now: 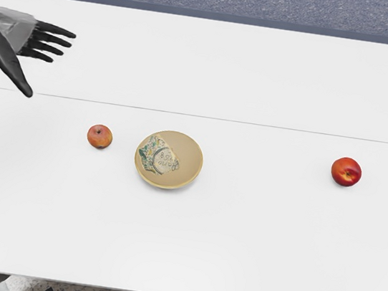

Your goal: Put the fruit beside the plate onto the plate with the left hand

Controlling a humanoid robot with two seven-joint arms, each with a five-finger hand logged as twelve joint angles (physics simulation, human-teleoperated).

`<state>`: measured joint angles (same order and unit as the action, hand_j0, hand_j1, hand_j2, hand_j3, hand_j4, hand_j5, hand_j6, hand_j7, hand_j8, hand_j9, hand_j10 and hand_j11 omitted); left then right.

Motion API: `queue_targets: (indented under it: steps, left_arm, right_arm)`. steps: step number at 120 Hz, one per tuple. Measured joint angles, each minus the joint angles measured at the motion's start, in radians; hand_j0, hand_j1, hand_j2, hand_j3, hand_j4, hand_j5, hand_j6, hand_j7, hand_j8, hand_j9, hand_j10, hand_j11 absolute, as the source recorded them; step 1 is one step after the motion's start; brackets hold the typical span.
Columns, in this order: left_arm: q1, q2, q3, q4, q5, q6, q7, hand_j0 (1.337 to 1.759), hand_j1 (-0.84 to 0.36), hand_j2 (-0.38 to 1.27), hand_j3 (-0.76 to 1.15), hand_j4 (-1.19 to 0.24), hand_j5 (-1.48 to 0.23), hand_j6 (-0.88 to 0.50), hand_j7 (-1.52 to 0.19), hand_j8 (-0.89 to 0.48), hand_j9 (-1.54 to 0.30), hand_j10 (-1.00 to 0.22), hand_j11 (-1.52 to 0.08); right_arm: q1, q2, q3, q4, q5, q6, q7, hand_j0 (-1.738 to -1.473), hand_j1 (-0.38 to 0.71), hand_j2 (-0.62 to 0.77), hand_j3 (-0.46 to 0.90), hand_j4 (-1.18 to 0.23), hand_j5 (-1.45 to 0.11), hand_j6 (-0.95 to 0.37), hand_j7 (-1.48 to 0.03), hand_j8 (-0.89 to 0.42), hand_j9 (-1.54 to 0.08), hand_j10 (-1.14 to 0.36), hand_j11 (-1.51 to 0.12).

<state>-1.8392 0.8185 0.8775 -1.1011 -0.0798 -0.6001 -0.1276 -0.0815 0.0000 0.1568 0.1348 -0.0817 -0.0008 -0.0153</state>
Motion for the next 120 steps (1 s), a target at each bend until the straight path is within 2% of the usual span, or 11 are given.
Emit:
queue_targets:
  steps: [20, 40, 50, 54, 61, 65, 71, 80, 88, 95, 120]
  left_arm:
    - [0.017, -0.015, -0.013, 0.018, 0.010, -0.009, -0.001, 1.658, 0.32, 0.01, 0.00, -0.02, -0.03, -0.02, -0.03, -0.02, -0.03, -0.02, -0.03]
    - [0.014, -0.340, 0.009, 0.204, 0.128, -0.010, -0.003, 1.658, 0.33, 0.01, 0.00, -0.02, -0.02, -0.02, -0.02, -0.02, -0.02, -0.02, -0.02]
    - [-0.076, -0.596, 0.194, 0.304, 0.094, -0.011, -0.004, 1.658, 0.33, 0.00, 0.00, -0.02, -0.02, -0.02, -0.02, -0.02, -0.02, -0.02, -0.02]
    - [-0.154, -0.683, 0.282, 0.276, 0.073, -0.011, -0.003, 1.658, 0.33, 0.00, 0.00, -0.02, -0.02, -0.02, -0.02, -0.02, -0.02, -0.02, -0.02]
    - [-0.264, -0.763, 0.393, 0.110, 0.038, 0.077, 0.000, 1.658, 0.33, 0.00, 0.00, -0.02, -0.02, -0.02, -0.02, -0.02, -0.02, -0.02, -0.02]
    - [-0.268, -0.812, 0.438, 0.022, 0.000, 0.160, 0.018, 1.658, 0.33, 0.00, 0.00, -0.02, -0.02, -0.02, -0.02, -0.02, -0.02, -0.02, -0.02]
    - [-0.258, -0.818, 0.487, -0.078, -0.088, 0.284, 0.078, 1.658, 0.33, 0.00, 0.00, -0.02, -0.02, -0.02, -0.02, -0.02, -0.02, -0.02, -0.02]
    - [-0.248, -0.818, 0.531, -0.176, -0.230, 0.406, 0.135, 1.658, 0.33, 0.00, 0.00, -0.02, -0.02, -0.02, -0.02, -0.01, -0.02, -0.01, -0.02]
    - [-0.235, -0.818, 0.542, -0.223, -0.334, 0.460, 0.161, 1.658, 0.33, 0.00, 0.00, -0.01, -0.02, -0.01, -0.02, -0.01, -0.02, -0.01, -0.02]
    - [-0.233, -0.818, 0.526, -0.244, -0.315, 0.485, 0.173, 1.658, 0.33, 0.00, 0.00, -0.01, -0.02, -0.01, -0.02, -0.01, -0.02, -0.01, -0.02]
    - [-0.200, -0.818, 0.451, -0.257, -0.419, 0.587, 0.188, 1.658, 0.33, 0.00, 0.00, -0.01, -0.02, -0.01, -0.02, -0.01, -0.02, -0.01, -0.02]
  right_arm:
    - [0.001, 0.000, 0.002, -0.006, 0.003, -0.001, 0.000, -1.658, -0.35, 0.00, 0.00, 0.00, 0.00, 0.00, 0.00, 0.00, 0.00, 0.00, 0.00]
    - [0.002, 0.000, 0.003, -0.007, 0.003, -0.001, 0.000, -1.658, -0.35, 0.00, 0.00, 0.00, 0.00, 0.00, 0.00, 0.00, 0.00, 0.00, 0.00]
    - [0.002, 0.000, 0.003, -0.007, 0.003, -0.001, 0.000, -1.658, -0.35, 0.00, 0.00, 0.00, 0.00, 0.00, 0.00, 0.00, 0.00, 0.00, 0.00]
    - [0.002, 0.000, 0.003, -0.007, 0.003, -0.001, 0.000, -1.658, -0.35, 0.00, 0.00, 0.00, 0.00, 0.00, 0.00, 0.00, 0.00, 0.00, 0.00]
    - [0.002, 0.000, 0.003, -0.007, 0.003, -0.001, 0.000, -1.658, -0.35, 0.00, 0.00, 0.00, 0.00, 0.00, 0.00, 0.00, 0.00, 0.00, 0.00]
    - [0.002, 0.000, 0.003, -0.007, 0.003, -0.001, 0.000, -1.658, -0.35, 0.00, 0.00, 0.00, 0.00, 0.00, 0.00, 0.00, 0.00, 0.00, 0.00]
    - [0.002, 0.000, 0.003, -0.007, 0.003, -0.001, 0.000, -1.658, -0.35, 0.00, 0.00, 0.00, 0.00, 0.00, 0.00, 0.00, 0.00, 0.00, 0.00]
    - [0.002, 0.000, 0.003, -0.007, 0.003, -0.001, 0.000, -1.658, -0.35, 0.00, 0.00, 0.00, 0.00, 0.00, 0.00, 0.00, 0.00, 0.00, 0.00]
    - [0.002, 0.000, 0.003, -0.007, 0.003, -0.001, 0.000, -1.658, -0.35, 0.00, 0.00, 0.00, 0.00, 0.00, 0.00, 0.00, 0.00, 0.00, 0.00]
    - [0.002, 0.000, 0.003, -0.007, 0.003, -0.001, 0.000, -1.658, -0.35, 0.00, 0.00, 0.00, 0.00, 0.00, 0.00, 0.00, 0.00, 0.00, 0.00]
    - [0.002, 0.000, 0.003, -0.007, 0.003, -0.001, 0.000, -1.658, -0.35, 0.00, 0.00, 0.00, 0.00, 0.00, 0.00, 0.00, 0.00, 0.00, 0.00]
